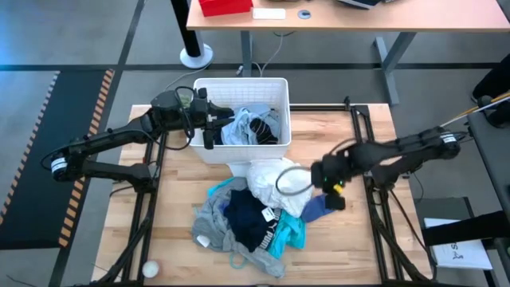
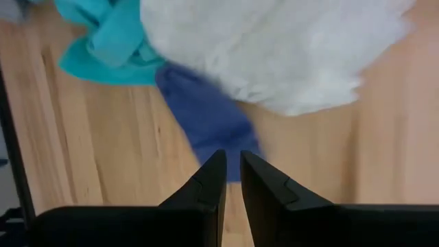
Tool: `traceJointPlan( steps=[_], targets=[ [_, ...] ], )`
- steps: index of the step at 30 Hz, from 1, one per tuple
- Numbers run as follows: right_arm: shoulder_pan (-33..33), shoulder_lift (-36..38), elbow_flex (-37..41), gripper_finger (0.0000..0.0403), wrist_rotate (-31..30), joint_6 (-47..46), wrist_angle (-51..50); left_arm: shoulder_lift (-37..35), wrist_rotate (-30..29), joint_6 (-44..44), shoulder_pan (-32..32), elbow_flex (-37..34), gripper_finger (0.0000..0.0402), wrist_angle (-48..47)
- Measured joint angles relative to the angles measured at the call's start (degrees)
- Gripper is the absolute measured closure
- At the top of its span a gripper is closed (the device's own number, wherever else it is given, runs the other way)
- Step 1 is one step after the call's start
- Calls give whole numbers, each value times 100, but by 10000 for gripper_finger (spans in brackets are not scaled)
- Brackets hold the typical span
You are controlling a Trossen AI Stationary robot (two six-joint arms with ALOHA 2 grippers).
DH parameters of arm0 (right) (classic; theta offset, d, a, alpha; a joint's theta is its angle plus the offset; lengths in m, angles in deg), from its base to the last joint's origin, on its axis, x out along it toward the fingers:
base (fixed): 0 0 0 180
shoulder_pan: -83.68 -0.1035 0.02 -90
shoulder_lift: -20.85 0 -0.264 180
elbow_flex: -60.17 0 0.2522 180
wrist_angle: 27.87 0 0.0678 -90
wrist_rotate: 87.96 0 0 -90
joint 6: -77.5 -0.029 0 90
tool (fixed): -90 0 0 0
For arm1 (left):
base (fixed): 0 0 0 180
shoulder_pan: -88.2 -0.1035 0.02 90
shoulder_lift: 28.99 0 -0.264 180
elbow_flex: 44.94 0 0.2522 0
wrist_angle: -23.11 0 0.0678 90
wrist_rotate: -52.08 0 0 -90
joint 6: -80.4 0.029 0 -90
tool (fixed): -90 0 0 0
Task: Sort clothes
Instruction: Put the right blue sock into the white bin
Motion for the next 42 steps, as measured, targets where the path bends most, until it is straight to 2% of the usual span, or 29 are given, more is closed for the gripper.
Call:
traceJointPlan(
  steps=[5, 11, 15, 23, 29, 35, 42],
  targets=[
    [-379, -2, 920, 373, 4, -642, 821, -2, 0, -25, -1, 0, 288, 0],
    [-424, -2, 1601, 358, -18, -1003, 1280, -4, 0, -53, -1, 0, 288, 3],
    [-423, -2, 1908, 318, -44, -1149, 1504, -5, 0, -9, 0, 0, 288, 7],
    [-423, -2, 2059, 217, -739, -1299, 1645, -7, 0, 24, 0, 0, 288, 26],
    [-423, -2, 2223, 167, -820, -1310, 1763, -6, 0, 35, -2, 0, 288, 4],
    [-423, -3, 2627, 151, -778, -1306, 2233, -5, 0, 35, 0, 0, 288, 4],
    [-423, -4, 2946, 165, -761, -1293, 2510, -4, 0, 33, 0, 0, 288, 7]
  ],
)
